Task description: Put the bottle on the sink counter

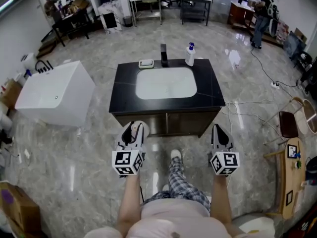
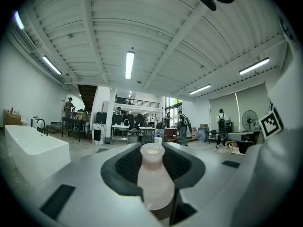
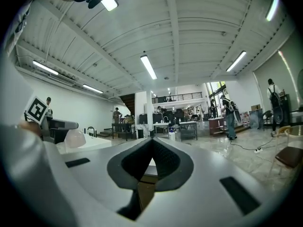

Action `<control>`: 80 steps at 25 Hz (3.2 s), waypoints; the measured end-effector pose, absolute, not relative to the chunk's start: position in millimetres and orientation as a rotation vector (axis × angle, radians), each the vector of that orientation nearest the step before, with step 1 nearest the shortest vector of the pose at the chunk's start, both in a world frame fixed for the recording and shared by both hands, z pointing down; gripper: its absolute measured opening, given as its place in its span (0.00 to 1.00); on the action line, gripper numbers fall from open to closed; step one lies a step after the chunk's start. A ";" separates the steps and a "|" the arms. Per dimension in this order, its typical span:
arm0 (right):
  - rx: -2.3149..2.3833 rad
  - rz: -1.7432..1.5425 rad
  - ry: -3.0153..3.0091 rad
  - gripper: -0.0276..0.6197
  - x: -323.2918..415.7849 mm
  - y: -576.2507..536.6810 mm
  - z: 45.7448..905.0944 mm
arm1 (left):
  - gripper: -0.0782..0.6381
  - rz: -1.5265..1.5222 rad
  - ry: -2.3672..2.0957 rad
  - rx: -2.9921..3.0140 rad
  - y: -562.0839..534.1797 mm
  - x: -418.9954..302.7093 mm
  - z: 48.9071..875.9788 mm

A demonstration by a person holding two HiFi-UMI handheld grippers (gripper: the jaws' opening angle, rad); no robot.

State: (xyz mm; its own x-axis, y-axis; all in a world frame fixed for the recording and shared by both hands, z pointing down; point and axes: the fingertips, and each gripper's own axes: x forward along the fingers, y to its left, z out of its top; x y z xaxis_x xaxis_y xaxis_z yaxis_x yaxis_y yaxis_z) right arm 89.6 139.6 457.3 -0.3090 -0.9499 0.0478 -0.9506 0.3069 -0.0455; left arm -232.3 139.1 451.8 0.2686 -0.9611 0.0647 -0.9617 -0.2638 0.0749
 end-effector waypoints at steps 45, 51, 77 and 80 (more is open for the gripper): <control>1.762 0.189 -2.549 0.07 90.1 -319.3 467.9 | 0.31 0.074 -1.703 2.519 -311.0 -161.4 455.3; 1.855 0.223 -2.463 0.07 136.5 -324.7 479.8 | 0.31 0.091 -1.498 2.631 -338.2 -76.8 467.6; 1.916 0.332 -2.359 0.07 245.0 -506.3 579.1 | 0.31 0.172 -1.266 2.647 -517.4 176.2 592.3; 1.911 0.366 -2.337 0.07 250.4 -521.3 598.9 | 0.31 0.218 -1.263 2.633 -533.7 187.6 612.8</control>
State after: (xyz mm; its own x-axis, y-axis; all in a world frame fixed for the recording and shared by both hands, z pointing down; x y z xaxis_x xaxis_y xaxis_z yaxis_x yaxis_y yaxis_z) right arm 250.4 -521.3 598.9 -0.2069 -0.9514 0.2279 -0.9756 0.1831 -0.1214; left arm 187.6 -533.7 612.8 0.6212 -0.7509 0.2240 -0.7826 -0.6095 0.1271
